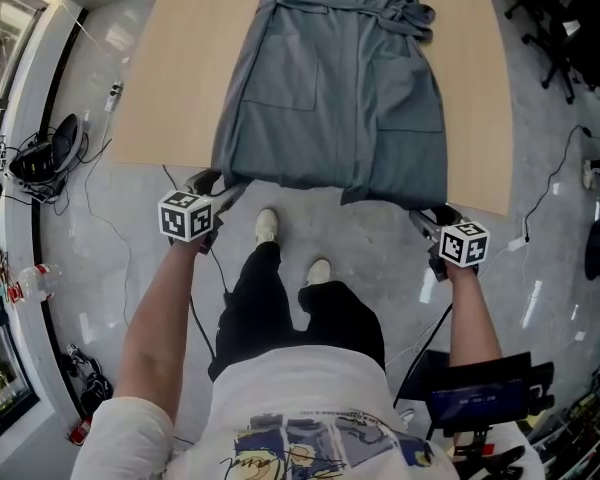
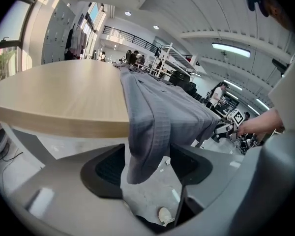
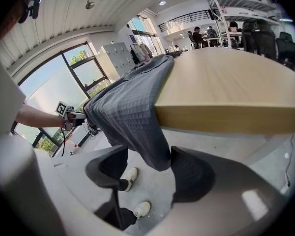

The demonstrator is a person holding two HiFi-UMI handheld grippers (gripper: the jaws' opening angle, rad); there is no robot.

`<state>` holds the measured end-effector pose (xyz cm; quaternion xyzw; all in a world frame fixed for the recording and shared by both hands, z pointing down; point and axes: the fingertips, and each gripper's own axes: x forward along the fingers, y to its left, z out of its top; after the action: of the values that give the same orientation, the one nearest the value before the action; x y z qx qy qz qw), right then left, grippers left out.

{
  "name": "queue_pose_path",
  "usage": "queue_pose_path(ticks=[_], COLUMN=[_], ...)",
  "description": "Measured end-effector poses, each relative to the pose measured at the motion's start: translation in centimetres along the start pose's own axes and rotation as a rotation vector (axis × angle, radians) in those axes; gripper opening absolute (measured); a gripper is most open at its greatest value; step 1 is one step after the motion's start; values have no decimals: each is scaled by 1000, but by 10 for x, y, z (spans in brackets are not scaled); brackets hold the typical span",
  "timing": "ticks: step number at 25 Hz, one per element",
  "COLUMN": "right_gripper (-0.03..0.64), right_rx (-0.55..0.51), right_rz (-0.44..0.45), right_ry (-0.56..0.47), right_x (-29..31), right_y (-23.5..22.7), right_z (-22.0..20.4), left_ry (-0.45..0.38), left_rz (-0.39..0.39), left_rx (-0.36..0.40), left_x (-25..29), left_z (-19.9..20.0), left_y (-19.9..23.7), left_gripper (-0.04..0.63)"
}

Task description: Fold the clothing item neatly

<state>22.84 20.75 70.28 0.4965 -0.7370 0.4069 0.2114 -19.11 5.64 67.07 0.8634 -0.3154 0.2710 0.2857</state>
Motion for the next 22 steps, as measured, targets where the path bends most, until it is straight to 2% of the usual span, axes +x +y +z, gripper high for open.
queue_pose_path(ticks=[3,8,9,12,14,16,22], right_gripper=[262,256,242,143,53,11,9], right_rx=[-6,-6,-6,-5,2,10,45], right_rz=[33,48,50,61,70,79,111], right_ry=[-2,-8,-13,-22,-29,-34,-47], right_x=[7,9,9,5,2,-3,-21], right_y=[9,14,15,18,22,28,49], right_z=[4,10,12,14,13,12,8], left_ry=[-17,-22,-24,-23,-21,-20,-31], left_rz=[-24,-55,-60,-81,-101,-128,-218], left_rx=[-15,-13,-12,-6,1,7,1], left_x=[1,1,0,-3,-6,-11,-31], left_z=[5,7,8,10,11,14,25], left_y=[-1,-10,-10,-13,-16,-22,-39], left_gripper=[281,143,110,32,21,18,15])
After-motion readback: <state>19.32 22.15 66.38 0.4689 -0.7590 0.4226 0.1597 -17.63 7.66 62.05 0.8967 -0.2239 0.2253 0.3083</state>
